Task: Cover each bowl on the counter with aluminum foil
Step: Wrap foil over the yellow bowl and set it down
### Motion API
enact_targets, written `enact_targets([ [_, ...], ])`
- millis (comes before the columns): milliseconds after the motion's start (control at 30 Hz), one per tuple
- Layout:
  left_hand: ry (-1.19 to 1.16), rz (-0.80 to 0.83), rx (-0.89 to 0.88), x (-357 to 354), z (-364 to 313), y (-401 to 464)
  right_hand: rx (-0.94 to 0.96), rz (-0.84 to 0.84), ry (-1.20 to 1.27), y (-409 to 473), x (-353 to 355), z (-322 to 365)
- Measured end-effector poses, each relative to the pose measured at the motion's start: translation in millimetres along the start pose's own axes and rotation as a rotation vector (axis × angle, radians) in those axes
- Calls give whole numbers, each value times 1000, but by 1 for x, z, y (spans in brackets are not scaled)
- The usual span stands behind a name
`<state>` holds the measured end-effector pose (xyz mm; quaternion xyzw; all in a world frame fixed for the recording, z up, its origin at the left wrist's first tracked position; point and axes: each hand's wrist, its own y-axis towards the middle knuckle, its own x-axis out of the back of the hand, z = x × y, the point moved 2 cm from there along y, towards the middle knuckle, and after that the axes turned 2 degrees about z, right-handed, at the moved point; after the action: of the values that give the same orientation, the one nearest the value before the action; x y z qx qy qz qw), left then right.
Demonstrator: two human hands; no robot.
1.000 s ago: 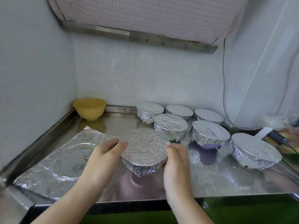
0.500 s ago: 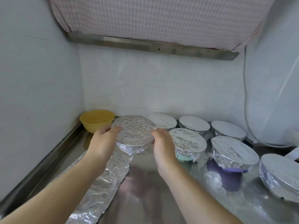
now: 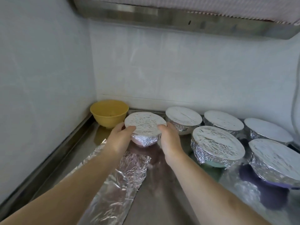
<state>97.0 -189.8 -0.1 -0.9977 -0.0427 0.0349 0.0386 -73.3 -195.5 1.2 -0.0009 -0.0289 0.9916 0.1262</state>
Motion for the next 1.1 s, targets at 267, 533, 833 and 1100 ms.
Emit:
enact_targets([
  [267, 48, -32, 50, 20, 0, 8, 74, -64, -206, -14, 13, 12],
  [533, 293, -179, -105, 60, -23, 10, 491, -50, -600, -44, -26, 51],
  [833, 929, -198, -174, 95, -9, 95, 523, 210, -676, -29, -104, 43],
  [1100, 823, -350, -307, 98, -25, 85, 492, 160, -697, -11, -95, 42],
])
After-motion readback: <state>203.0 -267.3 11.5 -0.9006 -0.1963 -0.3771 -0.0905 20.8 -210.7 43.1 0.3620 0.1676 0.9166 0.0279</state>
